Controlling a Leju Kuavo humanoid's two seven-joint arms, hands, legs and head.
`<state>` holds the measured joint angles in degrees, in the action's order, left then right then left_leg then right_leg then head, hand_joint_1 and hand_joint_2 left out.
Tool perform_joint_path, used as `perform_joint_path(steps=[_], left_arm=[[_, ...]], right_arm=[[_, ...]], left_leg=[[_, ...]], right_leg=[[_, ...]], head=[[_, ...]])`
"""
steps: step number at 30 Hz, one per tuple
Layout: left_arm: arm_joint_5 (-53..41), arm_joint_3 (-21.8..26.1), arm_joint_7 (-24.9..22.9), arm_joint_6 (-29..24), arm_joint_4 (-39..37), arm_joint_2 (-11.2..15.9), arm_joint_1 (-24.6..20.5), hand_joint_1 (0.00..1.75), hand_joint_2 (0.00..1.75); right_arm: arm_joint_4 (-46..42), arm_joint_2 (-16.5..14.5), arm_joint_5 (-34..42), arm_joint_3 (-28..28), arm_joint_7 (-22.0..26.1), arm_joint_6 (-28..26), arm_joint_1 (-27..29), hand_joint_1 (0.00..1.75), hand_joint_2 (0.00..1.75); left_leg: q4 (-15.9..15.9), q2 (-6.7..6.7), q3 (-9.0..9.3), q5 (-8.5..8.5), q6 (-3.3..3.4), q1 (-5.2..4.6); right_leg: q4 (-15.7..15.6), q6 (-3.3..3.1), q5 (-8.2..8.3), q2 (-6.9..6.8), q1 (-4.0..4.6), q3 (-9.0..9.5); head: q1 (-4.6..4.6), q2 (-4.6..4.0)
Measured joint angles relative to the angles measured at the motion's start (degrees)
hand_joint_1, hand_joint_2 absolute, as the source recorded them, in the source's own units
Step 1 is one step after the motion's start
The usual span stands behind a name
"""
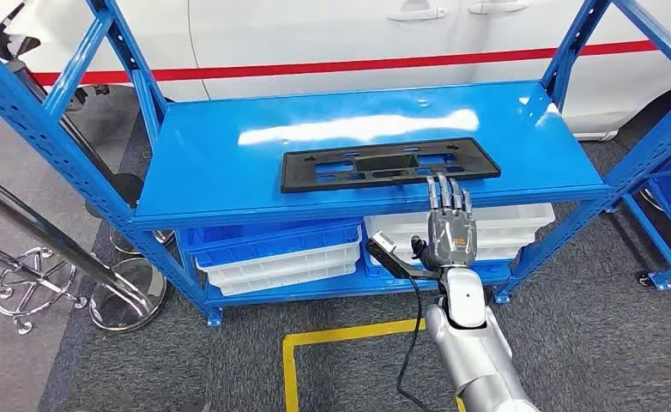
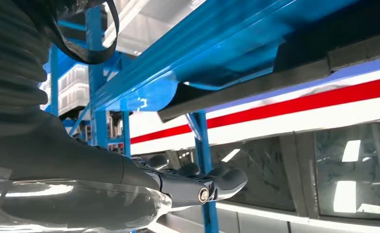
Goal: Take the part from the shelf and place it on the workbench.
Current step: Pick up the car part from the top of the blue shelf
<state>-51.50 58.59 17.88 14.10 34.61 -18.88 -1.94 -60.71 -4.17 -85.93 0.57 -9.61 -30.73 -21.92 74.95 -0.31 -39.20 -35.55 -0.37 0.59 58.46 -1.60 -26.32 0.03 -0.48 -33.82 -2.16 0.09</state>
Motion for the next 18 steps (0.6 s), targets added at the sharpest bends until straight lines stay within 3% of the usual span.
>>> perform_joint_path(steps=[2, 3, 5, 7, 9, 12, 14, 16, 17, 18], left_arm=[[0.2, -0.2, -0.1, 0.0, 0.0, 0.0, 0.1, 0.00, 0.00], [0.4, -0.4, -0.3, -0.1, 0.0, 0.0, 0.2, 0.00, 0.00], [0.7, -0.8, -0.5, -0.1, 0.0, 0.0, 0.4, 0.00, 0.00], [0.8, -1.1, -0.6, -0.1, 0.0, 0.0, 0.4, 0.00, 0.00], [0.9, -1.2, -0.7, -0.1, 0.0, -0.1, 0.5, 0.00, 0.00], [1.5, -1.6, -1.0, 0.1, 0.1, -0.2, 0.8, 0.00, 0.00], [2.1, -2.0, -1.3, 0.0, 0.1, -0.2, 0.7, 0.00, 0.00], [2.8, -2.3, -1.3, -0.5, 0.1, -0.2, 0.6, 0.00, 0.00], [3.1, -2.4, -1.2, -1.0, 0.0, -0.2, 0.7, 0.00, 0.00], [3.5, -2.5, -1.0, -1.5, -0.2, -0.2, 0.7, 0.00, 0.00]], right_arm=[[0.2, 0.0, 0.2, -0.2, 0.1, -0.1, 0.0, 0.00, 1.75], [0.4, 0.0, 0.4, -0.3, 0.1, -0.2, 0.0, 0.00, 1.75], [0.6, 0.0, 0.7, -0.8, 0.2, -0.3, 0.0, 0.00, 1.75], [0.8, 0.0, 0.9, -1.1, 0.2, -0.4, -0.1, 0.00, 1.75], [1.0, 0.0, 1.1, -1.4, 0.2, -0.6, -0.1, 0.00, 1.75], [1.0, 0.0, 1.5, -1.7, 0.3, -0.8, -0.3, 0.00, 1.75], [1.2, 0.0, 2.3, -1.9, 0.6, -1.3, -0.5, 0.00, 1.75], [1.4, 0.0, 3.6, -2.2, 1.1, -2.1, -0.5, 0.00, 1.75], [1.6, 0.0, 4.4, -2.3, 1.4, -2.7, -0.4, 0.00, 1.75], [1.7, 0.0, 5.3, -2.4, 1.8, -3.5, -0.4, 0.00, 1.75]], left_leg=[[-0.3, 0.00, -0.67, 1.14, 0.08, -0.01], [-1.8, 0.00, -0.76, 2.95, 0.24, -0.02], [-9.1, 0.01, 1.33, 8.53, 0.96, -0.21], [-14.8, 0.05, 2.95, 11.01, 1.80, -0.70], [-16.6, 0.05, 3.32, 10.68, 2.39, -1.03], [-17.8, -0.01, 5.01, 10.97, 3.13, -0.61], [-18.1, -0.03, 5.79, 10.71, 3.46, -0.47], [-18.0, -0.04, 6.27, 10.19, 3.58, -0.44], [-18.0, -0.08, 6.60, 9.85, 3.55, -0.42], [-17.9, -0.13, 7.02, 9.47, 3.47, -0.39]], right_leg=[[0.0, 0.00, -0.40, 0.05, 0.09, 0.52], [0.0, 0.02, -0.84, 0.10, 0.17, 1.12], [0.0, 0.17, -1.83, 0.12, 0.27, 2.49], [-0.1, 0.61, -2.53, 0.10, 0.30, 3.19], [0.0, 1.30, -2.65, 0.11, 0.34, 3.42], [1.6, 2.30, -3.50, 0.10, 0.25, 3.28], [7.0, 2.84, -5.98, 0.08, 0.00, 0.32], [13.7, 3.28, -8.42, 0.05, -0.26, -4.31], [15.1, 3.41, -8.27, 0.03, -0.40, -5.83], [14.6, 3.48, -6.90, 0.02, -0.54, -6.42]], head=[[0.00, 0.00], [-0.01, 0.00], [0.01, -0.01], [0.00, -0.02], [0.00, -0.02], [0.02, -0.01], [0.04, -0.01], [0.03, -0.02], [0.02, -0.02], [0.02, -0.02]])
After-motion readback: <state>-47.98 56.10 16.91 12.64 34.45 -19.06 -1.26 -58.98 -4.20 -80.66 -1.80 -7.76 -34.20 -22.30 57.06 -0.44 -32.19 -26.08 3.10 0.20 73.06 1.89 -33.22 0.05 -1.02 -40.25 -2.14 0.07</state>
